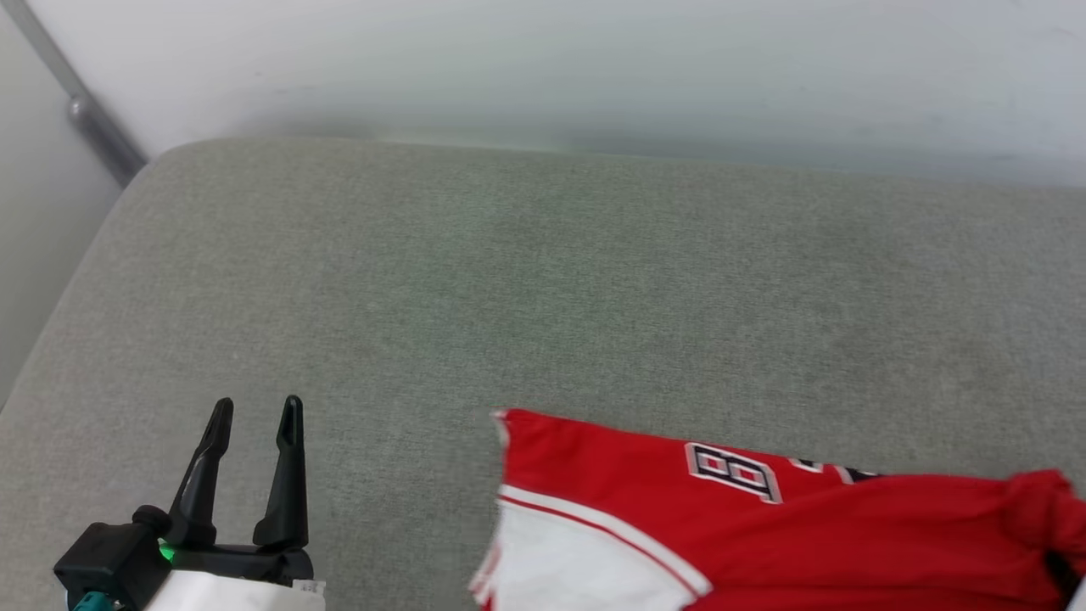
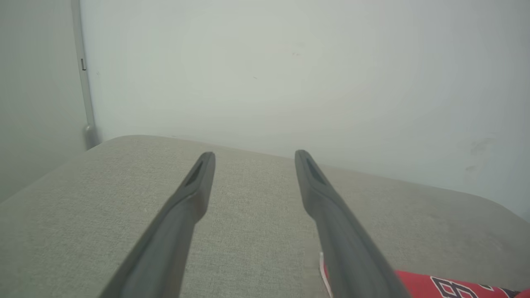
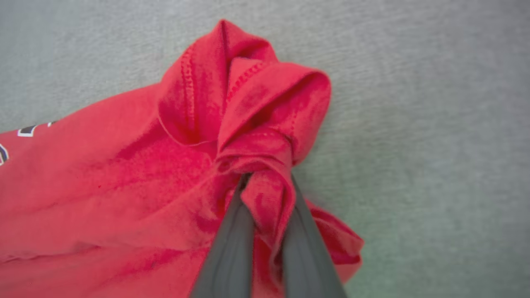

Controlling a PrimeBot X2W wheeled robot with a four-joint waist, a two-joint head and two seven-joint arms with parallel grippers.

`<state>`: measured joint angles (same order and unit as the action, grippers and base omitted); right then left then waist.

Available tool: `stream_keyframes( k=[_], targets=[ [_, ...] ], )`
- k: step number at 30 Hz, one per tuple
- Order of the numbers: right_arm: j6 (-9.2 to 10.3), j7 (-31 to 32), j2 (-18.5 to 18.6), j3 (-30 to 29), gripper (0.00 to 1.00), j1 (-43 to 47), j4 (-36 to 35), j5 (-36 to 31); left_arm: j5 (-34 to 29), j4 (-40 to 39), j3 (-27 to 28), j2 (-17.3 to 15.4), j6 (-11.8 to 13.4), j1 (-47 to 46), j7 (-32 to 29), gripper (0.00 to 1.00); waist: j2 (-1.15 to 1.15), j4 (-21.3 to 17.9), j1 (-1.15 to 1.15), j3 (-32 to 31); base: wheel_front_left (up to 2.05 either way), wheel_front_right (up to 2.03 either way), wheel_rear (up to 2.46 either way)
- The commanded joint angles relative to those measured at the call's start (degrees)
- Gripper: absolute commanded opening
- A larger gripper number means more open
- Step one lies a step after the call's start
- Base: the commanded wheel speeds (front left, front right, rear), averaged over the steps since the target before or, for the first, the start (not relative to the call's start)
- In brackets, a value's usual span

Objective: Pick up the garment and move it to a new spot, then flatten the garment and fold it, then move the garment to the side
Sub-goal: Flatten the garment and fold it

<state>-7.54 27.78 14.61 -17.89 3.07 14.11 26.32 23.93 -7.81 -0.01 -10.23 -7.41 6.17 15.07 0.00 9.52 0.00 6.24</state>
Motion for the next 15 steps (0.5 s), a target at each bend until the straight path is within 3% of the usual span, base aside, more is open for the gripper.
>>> stream_keyframes(
  k=[1, 7, 15],
  targets=[
    [0.09, -0.2, 0.6, -1.0, 0.00, -0.9, 0.3, -0.5, 0.0, 0.0, -0.3, -0.1, -0.1, 0.1, 0.1, 1.00, 0.00, -0.2, 0.00, 0.0, 0.00, 0.00, 0.00],
    [0.08, 1.1, 1.8, -5.5, 0.00, -2.0, 0.1, -3.4, 0.1, 0.1, -0.2, -0.2, -0.1, -0.1, 0.1, 1.00, 0.00, -1.2, 0.00, -0.3, 0.00, 0.00, 0.00],
    [0.07, 6.2, -0.7, 0.7, 0.00, 2.1, -9.4, -0.9, 0.2, 0.3, 0.1, -0.1, -0.1, 0.7, 0.1, 1.00, 0.00, -2.3, 0.00, -1.6, 0.00, 0.00, 0.00]
  ],
)
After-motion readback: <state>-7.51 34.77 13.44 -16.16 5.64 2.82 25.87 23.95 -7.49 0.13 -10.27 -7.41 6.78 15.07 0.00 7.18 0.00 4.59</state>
